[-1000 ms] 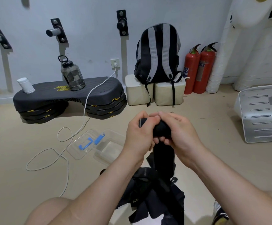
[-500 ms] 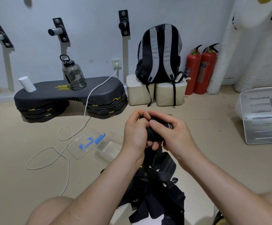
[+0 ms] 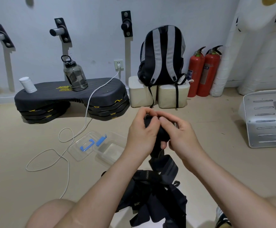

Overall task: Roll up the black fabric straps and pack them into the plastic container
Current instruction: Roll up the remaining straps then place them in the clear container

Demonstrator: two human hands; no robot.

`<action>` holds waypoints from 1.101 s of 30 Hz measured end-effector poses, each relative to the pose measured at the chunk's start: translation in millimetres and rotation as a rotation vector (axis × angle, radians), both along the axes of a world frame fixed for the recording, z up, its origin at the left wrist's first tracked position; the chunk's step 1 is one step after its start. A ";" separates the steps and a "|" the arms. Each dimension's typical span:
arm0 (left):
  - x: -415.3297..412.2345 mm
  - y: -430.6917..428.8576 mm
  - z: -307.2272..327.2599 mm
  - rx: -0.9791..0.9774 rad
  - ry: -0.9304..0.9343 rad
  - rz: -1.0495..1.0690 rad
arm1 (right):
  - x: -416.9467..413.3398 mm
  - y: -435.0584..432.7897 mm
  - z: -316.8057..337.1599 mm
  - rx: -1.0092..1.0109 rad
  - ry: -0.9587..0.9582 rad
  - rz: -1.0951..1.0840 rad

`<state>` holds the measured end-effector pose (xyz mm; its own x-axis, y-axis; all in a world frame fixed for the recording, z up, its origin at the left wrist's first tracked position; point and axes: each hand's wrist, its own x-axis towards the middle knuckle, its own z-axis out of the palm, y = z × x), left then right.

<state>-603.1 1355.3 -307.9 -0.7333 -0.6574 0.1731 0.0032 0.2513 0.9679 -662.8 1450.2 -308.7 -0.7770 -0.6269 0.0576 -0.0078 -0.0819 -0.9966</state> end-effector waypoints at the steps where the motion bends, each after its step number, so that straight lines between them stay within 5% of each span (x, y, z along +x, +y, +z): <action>1: 0.4 -0.5 0.4 0.062 0.008 0.001 | -0.1 -0.3 -2.3 0.035 0.098 -0.003; 5: 3.3 3.1 2.6 0.241 -0.046 -0.002 | 0.0 0.8 -12.1 0.119 0.411 -0.048; 8: 3.0 3.4 4.4 0.340 -0.121 0.002 | 2.7 -1.6 -16.0 0.108 0.469 -0.136; 14: 8.5 -4.9 8.5 0.388 -0.059 -0.145 | 0.8 -7.2 -6.7 0.003 0.132 -0.201; 18: 12.5 -7.0 3.4 0.081 -0.090 -0.293 | -2.1 -4.3 -3.1 -0.002 -0.208 -0.108; 24: 8.0 -0.4 -1.6 -0.019 -0.027 -0.160 | -4.0 -2.4 0.6 0.098 -0.147 -0.095; 30: -3.0 11.2 5.2 0.505 0.207 0.047 | 11.2 0.6 12.4 -0.309 -0.354 -0.052; 33: -6.3 17.3 3.1 0.624 0.203 0.114 | 15.9 -6.3 5.4 -0.348 -0.425 -0.070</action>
